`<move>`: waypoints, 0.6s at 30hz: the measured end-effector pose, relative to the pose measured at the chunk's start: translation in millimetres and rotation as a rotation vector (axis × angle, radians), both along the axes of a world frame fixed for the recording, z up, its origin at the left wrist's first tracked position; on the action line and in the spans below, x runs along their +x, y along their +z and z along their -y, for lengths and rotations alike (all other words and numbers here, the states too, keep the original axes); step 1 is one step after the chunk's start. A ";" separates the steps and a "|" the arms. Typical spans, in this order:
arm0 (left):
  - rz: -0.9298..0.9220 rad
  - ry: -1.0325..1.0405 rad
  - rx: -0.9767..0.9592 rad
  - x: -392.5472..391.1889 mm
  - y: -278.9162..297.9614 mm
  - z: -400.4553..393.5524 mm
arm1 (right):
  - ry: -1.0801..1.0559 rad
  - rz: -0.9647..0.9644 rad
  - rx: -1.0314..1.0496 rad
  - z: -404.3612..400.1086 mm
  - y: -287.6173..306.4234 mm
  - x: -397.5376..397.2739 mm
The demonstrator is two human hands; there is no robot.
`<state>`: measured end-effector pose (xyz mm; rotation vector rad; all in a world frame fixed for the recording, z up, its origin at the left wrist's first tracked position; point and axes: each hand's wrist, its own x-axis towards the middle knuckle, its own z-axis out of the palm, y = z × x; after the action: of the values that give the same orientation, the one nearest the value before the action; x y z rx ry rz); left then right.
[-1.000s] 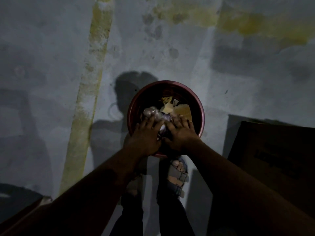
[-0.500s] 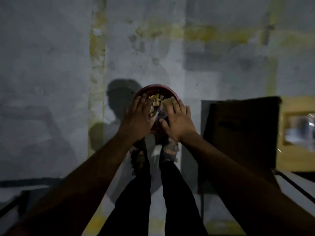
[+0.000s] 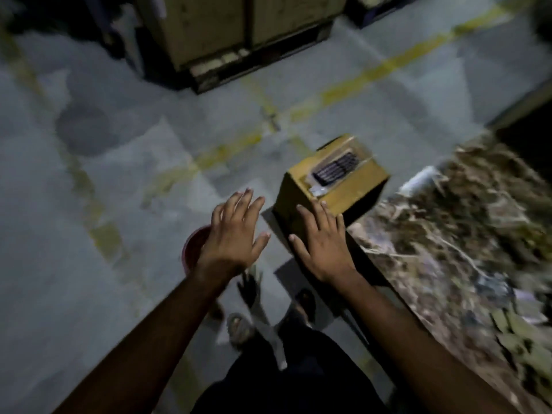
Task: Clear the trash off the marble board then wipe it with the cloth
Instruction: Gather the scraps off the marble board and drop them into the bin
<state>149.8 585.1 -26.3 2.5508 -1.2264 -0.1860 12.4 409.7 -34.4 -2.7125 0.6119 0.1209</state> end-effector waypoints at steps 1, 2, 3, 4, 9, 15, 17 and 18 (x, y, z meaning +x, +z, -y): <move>0.017 -0.066 0.005 -9.4 12.3 18.4 | -0.068 0.010 -0.019 10.9 8.4 -23.4; 0.041 -0.129 0.000 -20.1 23.1 37.4 | -0.136 0.017 -0.032 21.5 15.4 -46.9; 0.060 -0.187 -0.009 -32.6 32.4 57.9 | -0.204 0.025 -0.039 31.8 21.0 -70.9; 0.074 -0.237 -0.018 -45.7 40.8 78.1 | -0.263 0.037 -0.041 42.0 25.3 -93.3; 0.081 -0.466 -0.010 -139.7 56.3 175.1 | -0.531 0.089 -0.044 85.5 33.0 -209.8; 0.032 -0.665 0.062 -270.6 39.1 277.1 | -0.759 0.073 -0.032 141.3 27.9 -359.5; -0.010 -0.693 0.090 -320.9 31.1 304.9 | -0.816 0.063 -0.024 159.8 22.4 -413.7; -0.032 -0.710 0.085 -344.1 26.9 316.1 | -0.844 0.061 -0.019 168.2 20.0 -437.9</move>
<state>-194.3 269.0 0.6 2.0502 -2.0934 -0.4323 -425.6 241.5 -14.4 -2.2320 1.6550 -0.1816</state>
